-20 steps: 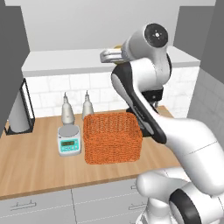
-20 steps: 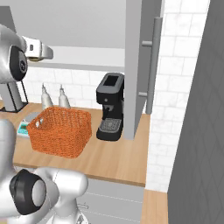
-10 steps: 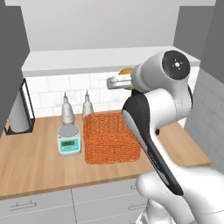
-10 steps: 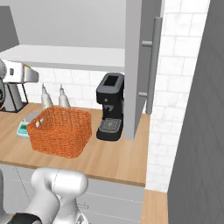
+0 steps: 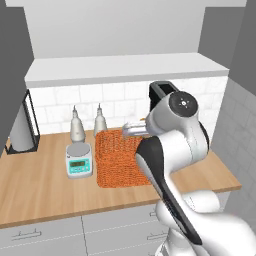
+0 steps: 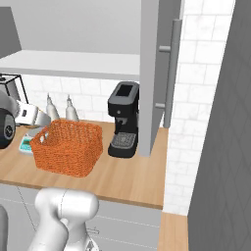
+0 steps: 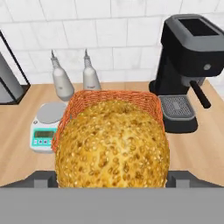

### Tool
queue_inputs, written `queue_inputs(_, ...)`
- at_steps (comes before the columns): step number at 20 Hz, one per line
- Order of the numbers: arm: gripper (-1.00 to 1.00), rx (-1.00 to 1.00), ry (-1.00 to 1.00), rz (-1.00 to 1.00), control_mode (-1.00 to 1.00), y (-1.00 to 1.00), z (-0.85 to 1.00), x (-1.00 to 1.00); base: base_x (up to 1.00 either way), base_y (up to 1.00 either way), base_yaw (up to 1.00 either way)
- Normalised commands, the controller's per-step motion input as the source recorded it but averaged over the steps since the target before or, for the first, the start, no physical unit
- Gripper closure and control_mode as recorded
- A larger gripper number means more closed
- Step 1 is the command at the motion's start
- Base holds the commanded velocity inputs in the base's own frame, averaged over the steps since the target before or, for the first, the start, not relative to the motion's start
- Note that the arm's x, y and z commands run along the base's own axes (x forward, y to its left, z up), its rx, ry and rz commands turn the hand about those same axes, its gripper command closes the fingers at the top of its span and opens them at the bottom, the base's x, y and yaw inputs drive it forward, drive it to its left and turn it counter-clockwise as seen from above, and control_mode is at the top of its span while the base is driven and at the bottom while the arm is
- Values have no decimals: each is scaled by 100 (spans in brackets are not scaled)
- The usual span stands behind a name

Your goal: Open the cabinet, pick up the bread from the cabinet and place it in the basket. Then move the basket to the dining counter.

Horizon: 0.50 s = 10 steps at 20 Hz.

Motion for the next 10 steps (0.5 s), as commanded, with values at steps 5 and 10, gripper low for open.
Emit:
queue_inputs(5,100,-1,19,-3,-100,0,-100,42,0,0,0)
queue_inputs(10,100,-1,14,-5,-100,-4,-92,85,0,0,0)
